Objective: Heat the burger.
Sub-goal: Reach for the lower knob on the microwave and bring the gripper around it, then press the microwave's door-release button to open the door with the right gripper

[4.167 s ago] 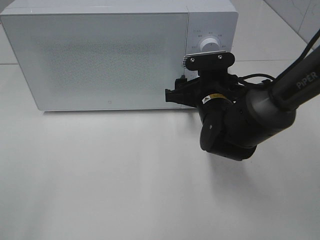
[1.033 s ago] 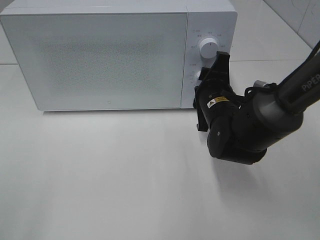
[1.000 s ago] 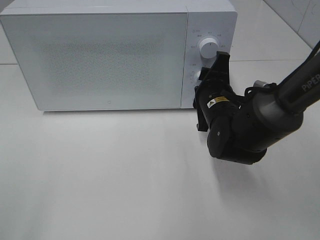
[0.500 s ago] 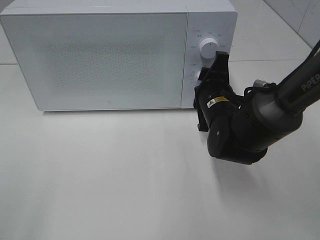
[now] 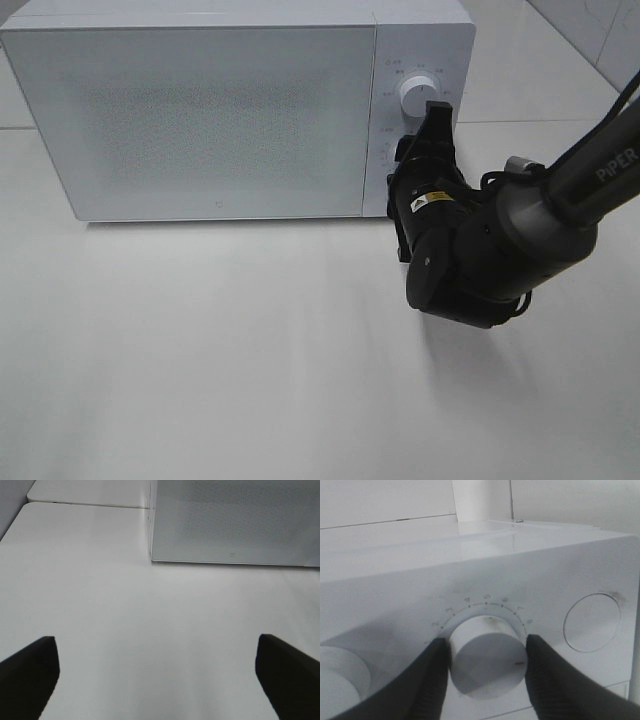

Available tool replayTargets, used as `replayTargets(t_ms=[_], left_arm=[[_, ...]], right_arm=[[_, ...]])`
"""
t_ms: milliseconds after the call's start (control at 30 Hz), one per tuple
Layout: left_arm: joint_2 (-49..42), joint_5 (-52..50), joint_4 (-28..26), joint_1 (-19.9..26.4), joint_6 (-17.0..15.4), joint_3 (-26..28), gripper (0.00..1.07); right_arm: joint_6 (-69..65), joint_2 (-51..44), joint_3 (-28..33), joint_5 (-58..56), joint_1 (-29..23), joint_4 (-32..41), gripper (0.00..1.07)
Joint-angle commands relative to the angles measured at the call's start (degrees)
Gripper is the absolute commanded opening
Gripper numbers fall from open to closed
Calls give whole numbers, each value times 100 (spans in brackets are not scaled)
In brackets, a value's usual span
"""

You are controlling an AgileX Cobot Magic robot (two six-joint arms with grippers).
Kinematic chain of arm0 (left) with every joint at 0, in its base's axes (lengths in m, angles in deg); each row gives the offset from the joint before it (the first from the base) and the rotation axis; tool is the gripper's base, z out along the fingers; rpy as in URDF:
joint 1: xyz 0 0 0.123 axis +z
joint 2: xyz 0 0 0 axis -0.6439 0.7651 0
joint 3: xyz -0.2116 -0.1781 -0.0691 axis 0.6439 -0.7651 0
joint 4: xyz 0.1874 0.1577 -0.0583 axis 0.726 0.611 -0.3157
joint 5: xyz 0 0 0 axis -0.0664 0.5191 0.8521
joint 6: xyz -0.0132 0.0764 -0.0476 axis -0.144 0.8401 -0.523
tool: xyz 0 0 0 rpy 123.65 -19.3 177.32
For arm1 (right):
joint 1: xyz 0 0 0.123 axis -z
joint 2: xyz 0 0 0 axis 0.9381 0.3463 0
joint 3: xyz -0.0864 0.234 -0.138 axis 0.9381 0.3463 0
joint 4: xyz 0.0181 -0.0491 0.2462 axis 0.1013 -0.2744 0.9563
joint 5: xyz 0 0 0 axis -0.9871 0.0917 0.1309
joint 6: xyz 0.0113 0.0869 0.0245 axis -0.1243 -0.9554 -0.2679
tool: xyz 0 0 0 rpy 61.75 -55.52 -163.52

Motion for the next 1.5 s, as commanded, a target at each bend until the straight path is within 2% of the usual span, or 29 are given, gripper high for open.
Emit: replayTargets(t_ms=[33,300,467,567,633,833,1000,1133,1233,1500], left_arm=[[-86,11,-6,6,-6,-11,100],[-86,11,-6,6,-6,-11,100],[-86,11,-6,6,-6,-11,100],[-86,11,-6,6,-6,-11,100],[-86,11,-6,6,-6,-11,100],[-86,11,-6,6,-6,-11,100],[-86,11,-6,6,-6,-11,100],[-86,11,-6,6,-6,-11,100],[-86,11,-6,6,-6,-11,100],[-86,11,-6,6,-6,-11,100]], right_arm=[[344,-126,-115,1152,11,-378,52],[854,-372,206,1089,11,-424,62],[1329,-871,659,183,-63,-556,70],[1444,-951,710,40,-63,-579,70],[2126,-1352,963,-435,-63,-693,70],[3071,-1874,1215,-1066,-57,-1152,70],[4435,-2418,1249,-2401,-57,-1673,70],[5162,-2659,1249,-3174,-46,-1736,70],[6217,-2991,1249,-4211,235,-1960,70],[7173,-3564,1249,-5735,791,-2469,70]])
